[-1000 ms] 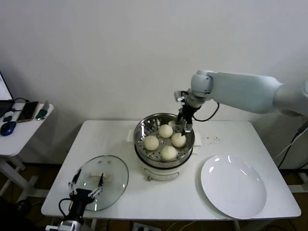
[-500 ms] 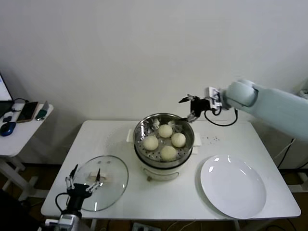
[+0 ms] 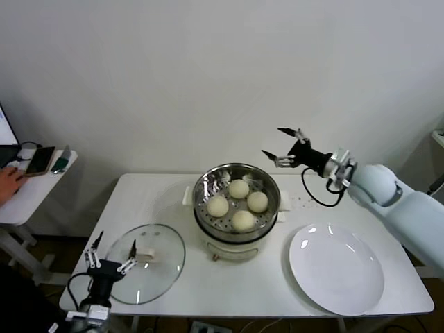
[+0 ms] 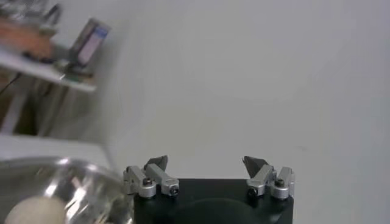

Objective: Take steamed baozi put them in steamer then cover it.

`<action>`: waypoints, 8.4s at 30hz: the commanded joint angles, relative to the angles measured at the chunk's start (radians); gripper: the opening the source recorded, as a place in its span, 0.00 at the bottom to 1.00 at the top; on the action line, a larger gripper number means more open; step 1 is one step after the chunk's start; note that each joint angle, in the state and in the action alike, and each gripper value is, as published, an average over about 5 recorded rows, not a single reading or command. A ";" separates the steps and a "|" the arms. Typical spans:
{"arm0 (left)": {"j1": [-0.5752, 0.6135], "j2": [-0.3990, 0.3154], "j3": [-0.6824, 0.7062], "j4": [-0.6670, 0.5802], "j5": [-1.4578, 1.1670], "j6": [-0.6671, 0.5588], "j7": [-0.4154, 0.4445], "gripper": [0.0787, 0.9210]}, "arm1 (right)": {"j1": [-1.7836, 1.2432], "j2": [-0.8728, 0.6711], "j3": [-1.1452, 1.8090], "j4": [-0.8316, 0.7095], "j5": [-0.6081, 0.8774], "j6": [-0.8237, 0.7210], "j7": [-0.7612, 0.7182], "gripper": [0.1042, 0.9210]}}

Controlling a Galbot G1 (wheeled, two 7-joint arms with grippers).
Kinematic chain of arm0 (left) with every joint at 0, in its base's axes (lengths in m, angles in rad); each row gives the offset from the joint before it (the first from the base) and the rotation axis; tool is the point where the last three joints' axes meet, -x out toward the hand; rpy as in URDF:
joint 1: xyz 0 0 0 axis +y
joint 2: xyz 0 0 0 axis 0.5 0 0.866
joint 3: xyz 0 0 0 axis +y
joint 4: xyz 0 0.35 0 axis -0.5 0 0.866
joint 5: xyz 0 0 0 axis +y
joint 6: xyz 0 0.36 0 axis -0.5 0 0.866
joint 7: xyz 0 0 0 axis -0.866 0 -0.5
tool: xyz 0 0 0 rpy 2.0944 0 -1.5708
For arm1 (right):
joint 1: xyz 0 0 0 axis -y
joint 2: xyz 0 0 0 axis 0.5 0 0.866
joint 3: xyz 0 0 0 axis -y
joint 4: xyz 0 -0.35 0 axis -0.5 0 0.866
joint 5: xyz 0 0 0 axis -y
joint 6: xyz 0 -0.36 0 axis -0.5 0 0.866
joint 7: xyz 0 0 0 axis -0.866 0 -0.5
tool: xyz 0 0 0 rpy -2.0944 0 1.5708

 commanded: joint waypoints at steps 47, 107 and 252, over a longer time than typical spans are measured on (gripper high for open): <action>-0.178 0.069 0.233 0.274 1.097 0.264 -0.019 0.88 | -1.143 0.446 1.077 0.208 -0.185 -0.044 0.118 0.88; -0.143 0.208 0.217 -0.046 0.898 0.458 -0.080 0.09 | -1.091 0.435 1.063 0.141 -0.278 -0.004 0.082 0.88; -0.746 0.033 0.886 0.028 0.848 0.850 0.281 0.78 | -1.043 0.524 1.111 -0.007 -0.382 0.040 0.021 0.88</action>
